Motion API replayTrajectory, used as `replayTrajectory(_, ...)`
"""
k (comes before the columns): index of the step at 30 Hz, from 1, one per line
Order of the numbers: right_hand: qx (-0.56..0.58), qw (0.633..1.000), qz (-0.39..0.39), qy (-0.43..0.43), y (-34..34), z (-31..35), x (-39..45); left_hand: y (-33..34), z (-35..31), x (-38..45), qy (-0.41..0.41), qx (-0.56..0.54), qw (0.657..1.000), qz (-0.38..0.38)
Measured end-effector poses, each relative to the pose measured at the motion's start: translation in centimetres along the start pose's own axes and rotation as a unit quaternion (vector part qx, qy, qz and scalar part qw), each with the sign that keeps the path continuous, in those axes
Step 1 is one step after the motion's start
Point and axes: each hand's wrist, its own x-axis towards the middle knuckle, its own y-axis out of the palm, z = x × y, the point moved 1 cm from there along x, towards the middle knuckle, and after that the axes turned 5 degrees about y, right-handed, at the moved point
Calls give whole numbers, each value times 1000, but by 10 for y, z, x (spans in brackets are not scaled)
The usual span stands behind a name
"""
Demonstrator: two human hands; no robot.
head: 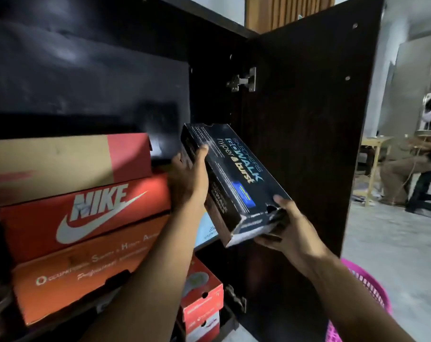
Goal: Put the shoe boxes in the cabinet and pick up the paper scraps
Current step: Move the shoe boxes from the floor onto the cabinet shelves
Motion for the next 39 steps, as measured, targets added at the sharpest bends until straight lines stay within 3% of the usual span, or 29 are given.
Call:
replayTrajectory(3, -64, 997, -29, 36, 31, 25, 34, -16, -7, -1, 130, 73, 988, 26)
replayTrajectory(7, -106, 989, -50, 88, 69, 48, 74, -28, 3, -4, 277, 173, 937, 124)
replayTrajectory(11, -85, 990, -67, 91, 88, 52, 101, -28, 15, 12, 277, 289, 896, 191)
replayTrajectory(17, -110, 993, -42, 31, 101, 37, 113, -19, 20, 46, 286, 371, 869, 158)
replayTrajectory(24, -199, 980, 11, 14, 113, 29, 109, -7, 26, 79, 270, 491, 812, 163)
replayTrajectory(27, -260, 964, 12, -52, 113, 32, 103, -4, 27, 90, 256, 523, 797, 163)
replayTrajectory(30, -326, 920, -59, -209, 96, 53, 89, -2, 30, 98, 251, 539, 787, 163)
replayTrajectory(34, -336, 803, -222, -438, 53, 113, 60, -3, 36, 106, 244, 545, 783, 176)
replayTrajectory(39, -293, 680, -454, -496, -3, 202, 49, -4, 40, 115, 244, 554, 776, 180)
